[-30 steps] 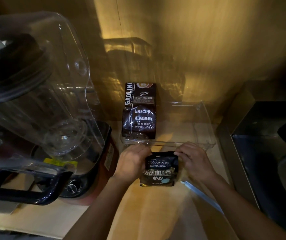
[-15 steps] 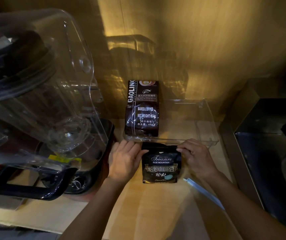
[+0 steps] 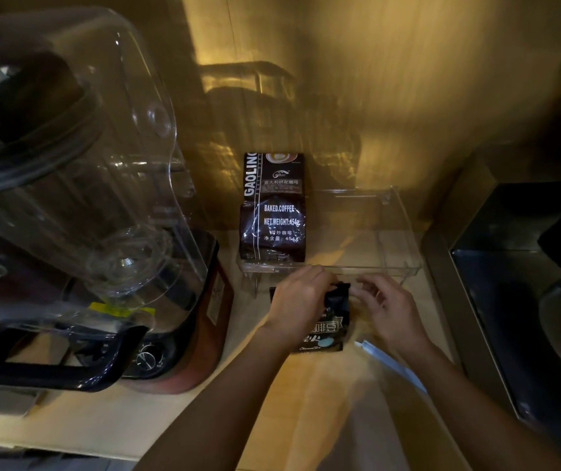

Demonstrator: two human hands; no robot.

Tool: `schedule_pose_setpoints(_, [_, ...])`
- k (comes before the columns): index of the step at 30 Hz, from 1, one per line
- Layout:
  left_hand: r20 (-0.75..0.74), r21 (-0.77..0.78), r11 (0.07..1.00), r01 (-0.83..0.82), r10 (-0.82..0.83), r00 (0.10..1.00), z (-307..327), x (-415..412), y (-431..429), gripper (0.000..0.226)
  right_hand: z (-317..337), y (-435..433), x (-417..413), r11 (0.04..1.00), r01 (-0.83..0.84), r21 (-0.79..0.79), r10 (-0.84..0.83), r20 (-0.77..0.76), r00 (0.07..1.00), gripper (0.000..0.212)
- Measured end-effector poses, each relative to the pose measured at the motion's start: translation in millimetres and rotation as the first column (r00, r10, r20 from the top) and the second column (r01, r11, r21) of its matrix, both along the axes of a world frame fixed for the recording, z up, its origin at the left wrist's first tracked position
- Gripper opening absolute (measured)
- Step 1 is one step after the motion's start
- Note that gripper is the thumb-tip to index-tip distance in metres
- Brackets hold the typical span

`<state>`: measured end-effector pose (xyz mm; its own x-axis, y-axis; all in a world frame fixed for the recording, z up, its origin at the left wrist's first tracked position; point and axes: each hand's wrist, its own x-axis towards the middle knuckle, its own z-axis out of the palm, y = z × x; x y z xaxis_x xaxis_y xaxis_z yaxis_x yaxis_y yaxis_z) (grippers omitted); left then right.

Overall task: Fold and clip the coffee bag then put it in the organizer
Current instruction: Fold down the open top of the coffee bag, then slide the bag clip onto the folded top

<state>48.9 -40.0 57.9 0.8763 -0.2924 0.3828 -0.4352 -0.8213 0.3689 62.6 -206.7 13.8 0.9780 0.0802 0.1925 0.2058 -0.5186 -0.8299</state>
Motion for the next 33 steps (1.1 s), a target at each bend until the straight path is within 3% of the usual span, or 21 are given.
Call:
schedule_pose_setpoints(3, [-0.040, -0.043, 0.999, 0.022, -0.024, 0.999, -2, 0, 2, 0.019, -27, -20, -8, 0.989, -0.025, -0.149, 0.006, -0.123, 0.992, 0.002])
schedule_pose_setpoints(7, [-0.057, 0.043, 0.997, 0.062, -0.060, 0.997, 1, 0, 2, 0.025, -56, -48, -20, 0.903, -0.212, -0.373, 0.045, -0.409, 0.912, 0.018])
schedule_pose_setpoints(9, [-0.064, 0.069, 0.995, 0.076, -0.072, 0.995, 2, -1, 1, 0.024, -63, -56, -25, 0.836, -0.305, -0.456, 0.069, -0.464, 0.883, 0.025])
schedule_pose_setpoints(14, [-0.086, 0.107, 0.991, 0.077, -0.068, 0.994, 0, -1, 0, 0.023, -72, -57, -34, 0.837, -0.261, -0.481, 0.082, -0.362, 0.928, 0.024])
schedule_pose_setpoints(19, [-0.111, 0.099, 0.992, 0.077, -0.065, 0.992, 0, 1, 2, 0.023, -49, -54, -29, 0.955, -0.218, -0.202, 0.152, -0.295, 0.943, 0.015])
schedule_pose_setpoints(25, [-0.147, 0.059, 0.991, 0.117, -0.107, 0.983, 8, 1, 5, 0.017, -9, -41, -16, 0.941, -0.278, -0.195, 0.240, -0.195, 0.951, 0.007])
schedule_pose_setpoints(31, [-0.168, 0.122, 0.989, 0.085, -0.064, 0.984, 2, 2, 9, 0.039, -4, -49, -17, 0.978, -0.113, -0.176, 0.094, -0.109, 0.990, 0.002])
schedule_pose_setpoints(33, [-0.196, 0.117, 0.988, 0.097, -0.073, 0.978, 0, 5, 8, 0.048, -1, -49, -20, 0.973, -0.125, -0.192, 0.111, -0.083, 0.990, 0.003])
